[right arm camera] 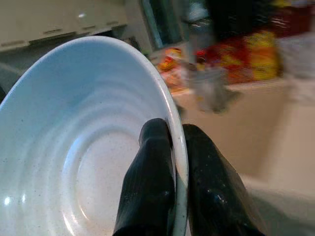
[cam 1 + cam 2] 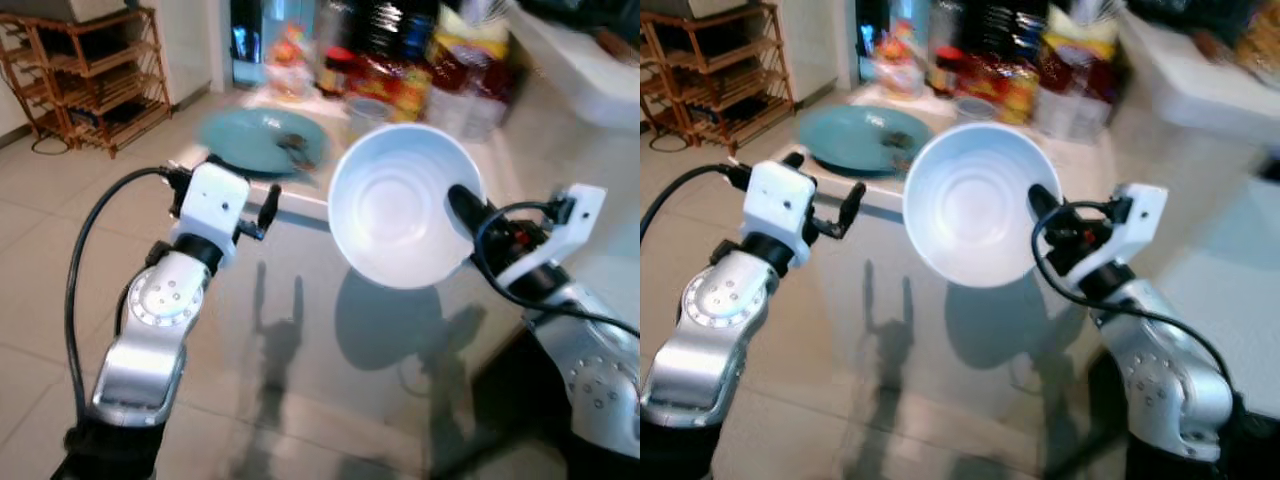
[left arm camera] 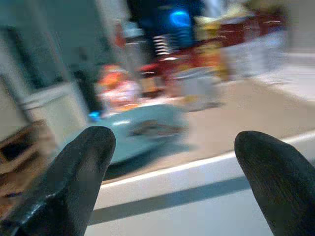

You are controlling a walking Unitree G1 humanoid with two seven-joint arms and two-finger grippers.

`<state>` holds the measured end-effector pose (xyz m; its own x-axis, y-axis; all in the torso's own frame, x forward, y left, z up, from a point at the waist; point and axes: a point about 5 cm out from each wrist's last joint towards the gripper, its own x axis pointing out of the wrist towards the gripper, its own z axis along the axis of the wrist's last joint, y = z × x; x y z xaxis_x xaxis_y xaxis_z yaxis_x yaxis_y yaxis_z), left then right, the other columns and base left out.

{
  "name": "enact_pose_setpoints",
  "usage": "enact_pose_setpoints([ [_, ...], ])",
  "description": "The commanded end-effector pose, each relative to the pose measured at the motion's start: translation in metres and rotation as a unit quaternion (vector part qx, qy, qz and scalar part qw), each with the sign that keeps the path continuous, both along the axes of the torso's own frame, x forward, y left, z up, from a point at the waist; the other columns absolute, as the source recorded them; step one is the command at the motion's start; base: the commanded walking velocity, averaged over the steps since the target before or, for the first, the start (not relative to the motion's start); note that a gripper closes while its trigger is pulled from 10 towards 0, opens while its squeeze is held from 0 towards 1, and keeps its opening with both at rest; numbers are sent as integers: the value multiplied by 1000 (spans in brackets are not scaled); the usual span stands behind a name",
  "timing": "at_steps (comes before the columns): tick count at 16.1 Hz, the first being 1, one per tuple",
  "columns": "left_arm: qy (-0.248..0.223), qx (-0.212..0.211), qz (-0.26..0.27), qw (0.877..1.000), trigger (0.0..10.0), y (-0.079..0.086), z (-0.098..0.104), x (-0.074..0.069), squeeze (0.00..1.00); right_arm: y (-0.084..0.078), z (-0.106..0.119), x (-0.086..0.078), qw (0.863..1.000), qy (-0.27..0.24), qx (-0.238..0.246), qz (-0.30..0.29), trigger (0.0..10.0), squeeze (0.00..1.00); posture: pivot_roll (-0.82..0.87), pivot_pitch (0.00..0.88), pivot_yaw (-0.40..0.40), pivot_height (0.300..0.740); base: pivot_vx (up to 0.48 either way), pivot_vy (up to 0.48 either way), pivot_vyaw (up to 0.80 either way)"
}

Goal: Setting the table

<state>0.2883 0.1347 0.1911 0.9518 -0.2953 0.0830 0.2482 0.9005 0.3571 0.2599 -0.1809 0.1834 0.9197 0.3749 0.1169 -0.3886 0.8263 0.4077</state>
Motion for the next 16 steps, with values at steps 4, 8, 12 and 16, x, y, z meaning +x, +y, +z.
enact_pose_setpoints([
  [4, -12, 8, -28, 999, 10000, -8, 7, 5, 0, -7, 9, -4, 999, -24, -10, -37, 10000, 0, 51, 1, -5, 740, 0, -478, 0],
  [8, -13, 10, -44, 999, 10000, -14, 8, 8, 0, -13, 9, -7, 998, -25, -18, -58, 10000, 0, 42, 0, 18, 740, 0, -480, 0],
  [12, -11, 7, -45, 999, 10000, -14, 6, 8, 0, -17, 7, -5, 997, -15, -23, -77, 10000, 0, 42, 3, 11, 740, 0, -480, 0],
  [16, -9, 0, -37, 999, 10000, -13, 4, 8, 0, -11, 4, -1, 995, -3, -38, -90, 10000, 0, 42, 4, 9, 740, 0, -480, 0],
])
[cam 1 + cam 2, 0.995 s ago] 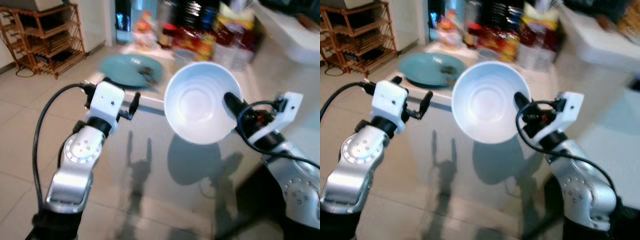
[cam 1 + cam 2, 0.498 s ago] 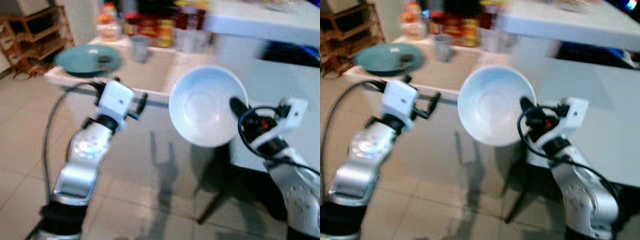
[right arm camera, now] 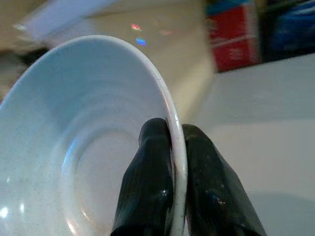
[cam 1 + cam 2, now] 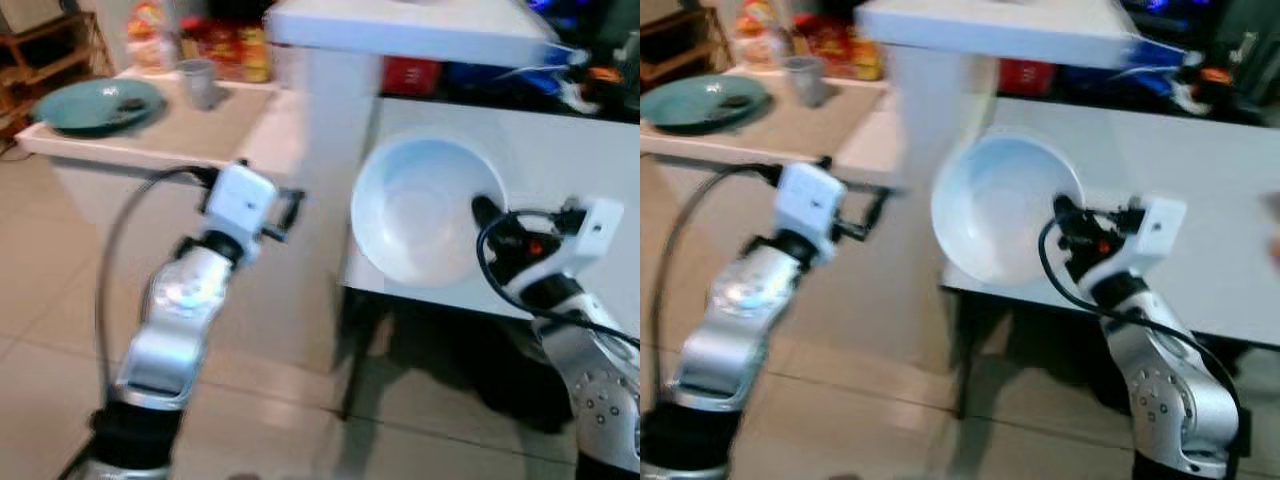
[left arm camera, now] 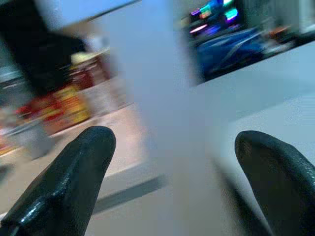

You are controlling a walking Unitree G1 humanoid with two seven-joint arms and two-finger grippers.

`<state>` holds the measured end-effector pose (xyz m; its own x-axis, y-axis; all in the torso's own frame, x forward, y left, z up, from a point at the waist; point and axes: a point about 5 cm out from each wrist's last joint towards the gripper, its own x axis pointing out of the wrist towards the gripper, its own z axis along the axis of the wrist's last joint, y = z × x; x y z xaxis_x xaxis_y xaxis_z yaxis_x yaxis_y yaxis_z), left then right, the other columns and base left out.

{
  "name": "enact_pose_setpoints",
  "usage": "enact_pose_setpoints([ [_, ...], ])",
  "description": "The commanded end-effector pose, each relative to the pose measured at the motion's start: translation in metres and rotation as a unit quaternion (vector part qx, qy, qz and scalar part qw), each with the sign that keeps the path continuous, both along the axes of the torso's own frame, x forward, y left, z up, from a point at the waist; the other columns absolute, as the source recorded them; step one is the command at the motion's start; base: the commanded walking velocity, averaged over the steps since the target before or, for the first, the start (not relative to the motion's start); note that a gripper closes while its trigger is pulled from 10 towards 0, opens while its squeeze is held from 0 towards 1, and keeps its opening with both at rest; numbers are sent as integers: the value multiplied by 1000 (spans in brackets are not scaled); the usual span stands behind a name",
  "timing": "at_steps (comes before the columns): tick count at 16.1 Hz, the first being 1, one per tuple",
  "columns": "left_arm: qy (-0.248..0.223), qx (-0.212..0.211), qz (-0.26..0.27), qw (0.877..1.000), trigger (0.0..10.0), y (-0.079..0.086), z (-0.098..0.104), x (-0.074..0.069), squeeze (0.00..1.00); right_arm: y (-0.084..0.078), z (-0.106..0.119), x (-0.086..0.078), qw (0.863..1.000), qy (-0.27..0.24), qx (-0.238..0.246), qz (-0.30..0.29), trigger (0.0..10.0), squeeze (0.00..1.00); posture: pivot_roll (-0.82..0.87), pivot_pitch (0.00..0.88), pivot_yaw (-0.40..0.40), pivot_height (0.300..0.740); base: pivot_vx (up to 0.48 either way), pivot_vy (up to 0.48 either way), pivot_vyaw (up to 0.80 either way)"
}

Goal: Setting the table

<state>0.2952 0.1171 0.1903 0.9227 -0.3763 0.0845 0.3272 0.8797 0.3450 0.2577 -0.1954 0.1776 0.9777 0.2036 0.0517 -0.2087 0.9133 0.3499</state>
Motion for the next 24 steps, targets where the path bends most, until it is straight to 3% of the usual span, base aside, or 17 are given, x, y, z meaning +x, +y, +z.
enact_pose_setpoints([
  [1, -9, 1, 9, 1000, 10000, 6, 5, 1, 0, 4, 10, 1, 1000, -25, 1, 3, 10000, 0, 42, 4, 9, 740, 0, -480, 0],
  [5, -4, -72, 73, 995, 10000, 16, 4, 5, 0, 2, 6, 7, 998, -18, -38, -54, 10000, 0, 42, 9, 3, 740, 0, -480, 0],
  [11, -4, -67, 47, 997, 10000, 13, 6, 3, 0, -1, 6, 12, 997, -8, -26, -73, 10000, 0, 47, 13, -9, 740, 50, 0, 0],
  [16, 3, -54, 40, 998, 10000, 14, 3, -2, 0, 13, 2, 19, 999, 0, -26, -41, 10000, 0, 68, 9, -34, 740, 399, 0, 0],
  [24, 11, -50, 37, 998, 10000, 15, 0, -5, 0, 11, 1, 24, 998, 4, -21, -51, 10000, 0, 70, 0, -39, 740, 443, 0, 0],
])
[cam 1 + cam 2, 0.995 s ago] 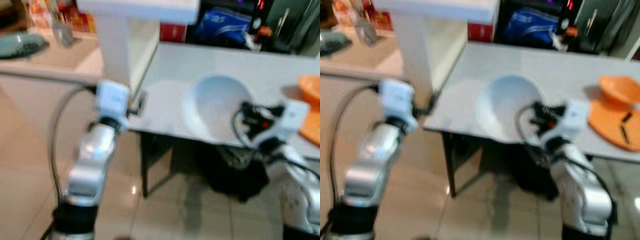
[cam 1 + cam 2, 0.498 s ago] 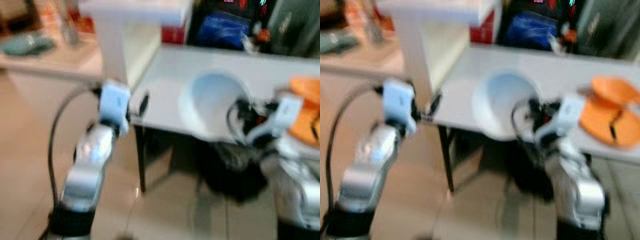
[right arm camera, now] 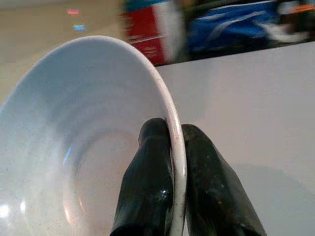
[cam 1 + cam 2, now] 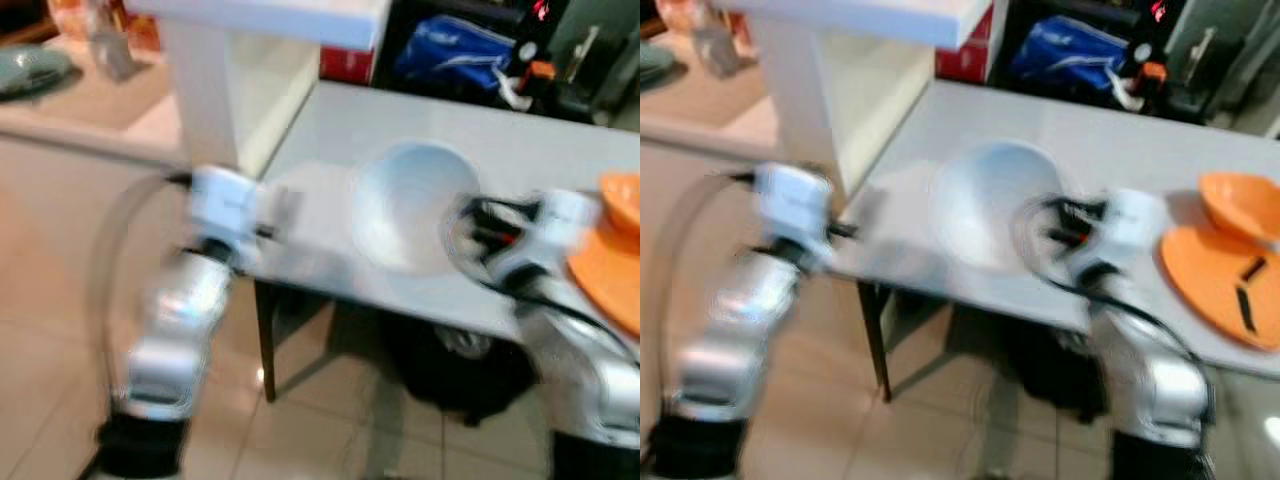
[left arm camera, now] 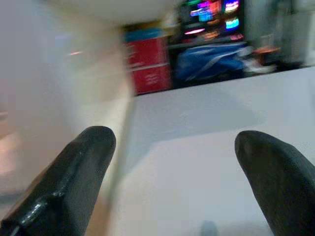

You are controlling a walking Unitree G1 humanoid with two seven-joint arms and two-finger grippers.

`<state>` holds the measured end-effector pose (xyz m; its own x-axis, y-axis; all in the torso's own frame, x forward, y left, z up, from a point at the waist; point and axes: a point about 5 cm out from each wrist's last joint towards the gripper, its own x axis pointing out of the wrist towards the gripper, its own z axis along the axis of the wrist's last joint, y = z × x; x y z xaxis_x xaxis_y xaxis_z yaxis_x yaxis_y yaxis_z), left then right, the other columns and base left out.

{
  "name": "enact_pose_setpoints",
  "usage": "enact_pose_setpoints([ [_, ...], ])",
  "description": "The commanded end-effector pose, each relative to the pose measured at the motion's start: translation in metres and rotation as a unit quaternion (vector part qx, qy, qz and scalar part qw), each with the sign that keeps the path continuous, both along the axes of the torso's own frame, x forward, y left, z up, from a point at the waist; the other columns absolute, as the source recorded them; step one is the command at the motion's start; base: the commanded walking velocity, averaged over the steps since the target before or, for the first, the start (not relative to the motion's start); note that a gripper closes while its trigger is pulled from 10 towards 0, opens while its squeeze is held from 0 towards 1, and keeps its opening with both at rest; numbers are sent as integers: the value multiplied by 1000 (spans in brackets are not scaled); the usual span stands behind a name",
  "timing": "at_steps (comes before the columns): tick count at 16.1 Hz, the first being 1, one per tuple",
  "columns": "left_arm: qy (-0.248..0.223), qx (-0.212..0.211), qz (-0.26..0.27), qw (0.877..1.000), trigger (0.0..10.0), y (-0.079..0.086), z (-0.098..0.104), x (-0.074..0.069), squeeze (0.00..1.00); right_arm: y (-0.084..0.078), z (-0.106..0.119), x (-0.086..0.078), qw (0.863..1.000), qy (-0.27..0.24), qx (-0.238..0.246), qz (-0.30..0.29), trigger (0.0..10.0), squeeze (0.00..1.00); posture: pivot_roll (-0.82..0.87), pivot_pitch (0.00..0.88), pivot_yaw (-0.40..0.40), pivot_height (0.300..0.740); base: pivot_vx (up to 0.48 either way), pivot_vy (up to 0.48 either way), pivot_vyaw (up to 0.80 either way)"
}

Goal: Setting the table

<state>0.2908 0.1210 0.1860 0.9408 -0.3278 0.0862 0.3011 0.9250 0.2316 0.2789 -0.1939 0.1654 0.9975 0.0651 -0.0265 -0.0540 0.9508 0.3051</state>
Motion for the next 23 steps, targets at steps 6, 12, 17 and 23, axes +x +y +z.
enact_pose_setpoints([
  [6, -8, 9, 19, 1000, 10000, 12, 4, -3, 0, 12, 8, 11, 999, -18, 10, 25, 10000, 0, 80, 0, -60, 740, 444, 0, 0],
  [12, 20, 61, -13, 998, 10000, 8, -8, -10, 0, 10, -15, 36, 996, 51, 75, 8, 10000, 0, 96, 4, -65, 740, 136, 0, 0],
  [17, 35, 85, -26, 995, 10000, 18, -10, -16, 0, 16, -14, 90, 988, 94, 124, 1, 10000, 0, 111, 29, -78, 740, 0, 0, 0],
  [23, 38, 85, -24, 995, 10000, 21, -9, -22, 0, 37, -20, 115, 981, 134, 143, 10, 10000, 0, 136, 32, -99, 740, 0, 0, 0],
])
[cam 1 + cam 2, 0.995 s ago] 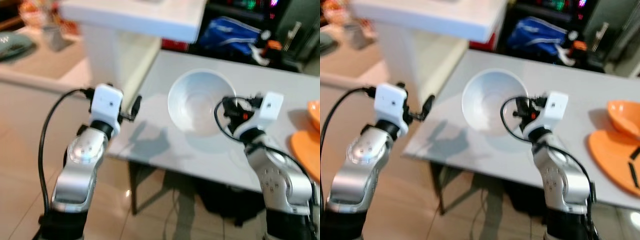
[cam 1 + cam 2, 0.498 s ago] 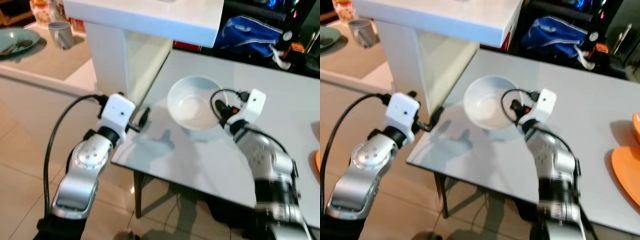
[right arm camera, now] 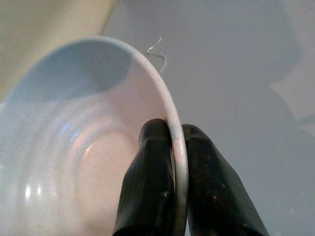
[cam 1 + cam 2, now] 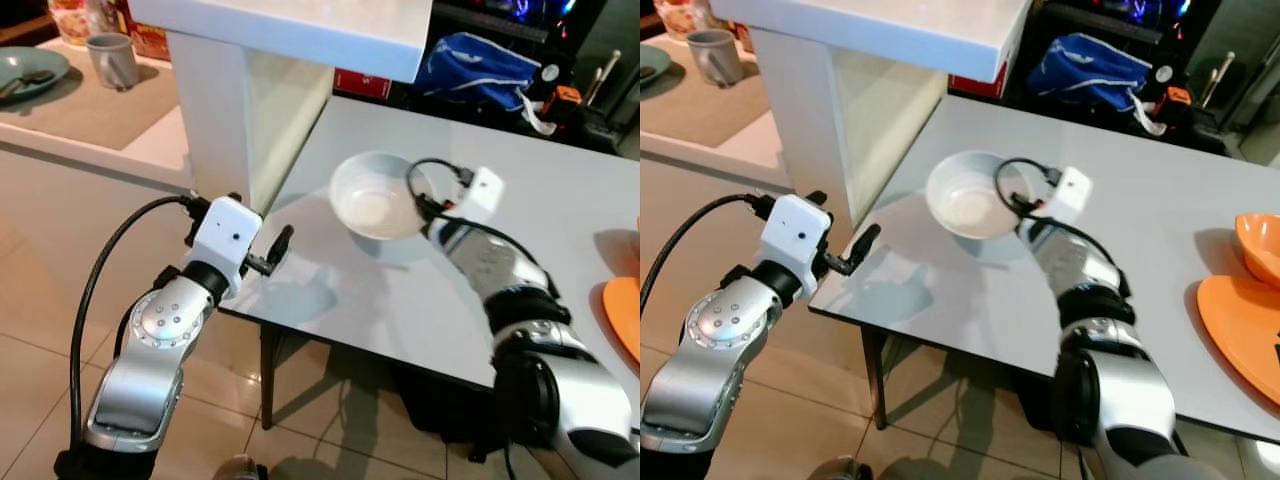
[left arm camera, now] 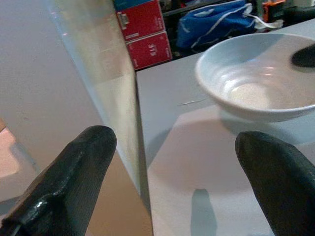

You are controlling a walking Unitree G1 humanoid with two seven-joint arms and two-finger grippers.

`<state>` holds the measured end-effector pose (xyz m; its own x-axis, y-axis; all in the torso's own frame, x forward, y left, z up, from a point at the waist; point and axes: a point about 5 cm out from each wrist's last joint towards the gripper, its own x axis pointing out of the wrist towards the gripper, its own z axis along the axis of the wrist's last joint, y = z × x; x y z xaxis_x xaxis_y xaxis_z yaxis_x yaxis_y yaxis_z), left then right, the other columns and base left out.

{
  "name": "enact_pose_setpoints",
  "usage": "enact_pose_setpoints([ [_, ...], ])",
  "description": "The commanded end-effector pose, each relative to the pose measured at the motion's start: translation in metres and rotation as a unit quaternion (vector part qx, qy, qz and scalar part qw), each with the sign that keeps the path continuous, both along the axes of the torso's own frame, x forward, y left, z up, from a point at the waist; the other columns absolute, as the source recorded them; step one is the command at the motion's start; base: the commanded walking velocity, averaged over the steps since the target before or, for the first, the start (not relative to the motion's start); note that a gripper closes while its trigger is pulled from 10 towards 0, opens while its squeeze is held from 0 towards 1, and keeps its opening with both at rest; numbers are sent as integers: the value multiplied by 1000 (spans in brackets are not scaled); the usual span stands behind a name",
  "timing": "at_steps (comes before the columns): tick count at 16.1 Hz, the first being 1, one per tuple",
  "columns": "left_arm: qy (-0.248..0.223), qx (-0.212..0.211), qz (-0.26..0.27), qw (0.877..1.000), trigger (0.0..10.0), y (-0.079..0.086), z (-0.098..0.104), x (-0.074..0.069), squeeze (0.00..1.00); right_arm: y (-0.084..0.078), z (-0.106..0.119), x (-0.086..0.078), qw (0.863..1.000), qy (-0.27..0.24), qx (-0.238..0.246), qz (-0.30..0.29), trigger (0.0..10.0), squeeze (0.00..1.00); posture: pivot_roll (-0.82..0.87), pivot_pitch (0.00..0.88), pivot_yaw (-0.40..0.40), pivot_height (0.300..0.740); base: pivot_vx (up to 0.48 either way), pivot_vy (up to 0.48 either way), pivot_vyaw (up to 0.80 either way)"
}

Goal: Setting the table

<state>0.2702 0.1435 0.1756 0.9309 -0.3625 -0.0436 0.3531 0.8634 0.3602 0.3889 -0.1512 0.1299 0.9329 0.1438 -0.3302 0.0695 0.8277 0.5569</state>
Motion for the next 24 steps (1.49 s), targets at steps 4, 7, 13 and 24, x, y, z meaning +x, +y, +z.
enact_pose_setpoints([
  [4, 31, 16, -77, 996, 10000, -10, -3, -18, 0, 12, 22, 14, 999, -27, 3, -23, 10000, 0, 175, 50, -125, 740, 0, 0, 0],
  [7, 46, 32, -89, 994, 10000, -11, -5, -26, 0, 16, 23, 16, 999, -18, -4, -43, 10000, 0, 199, 68, -135, 740, 0, 0, 0],
  [13, 53, 37, -83, 994, 10000, -6, 0, -31, 0, 27, 21, 16, 995, -1, 66, -70, 10000, 0, 245, 105, -149, 740, 0, 0, 0],
  [24, 52, 44, -74, 995, 10000, -6, 2, -31, 0, 37, 16, 14, 995, 12, 75, -64, 10000, 1000, 260, 102, -152, 740, 0, 0, 0],
])
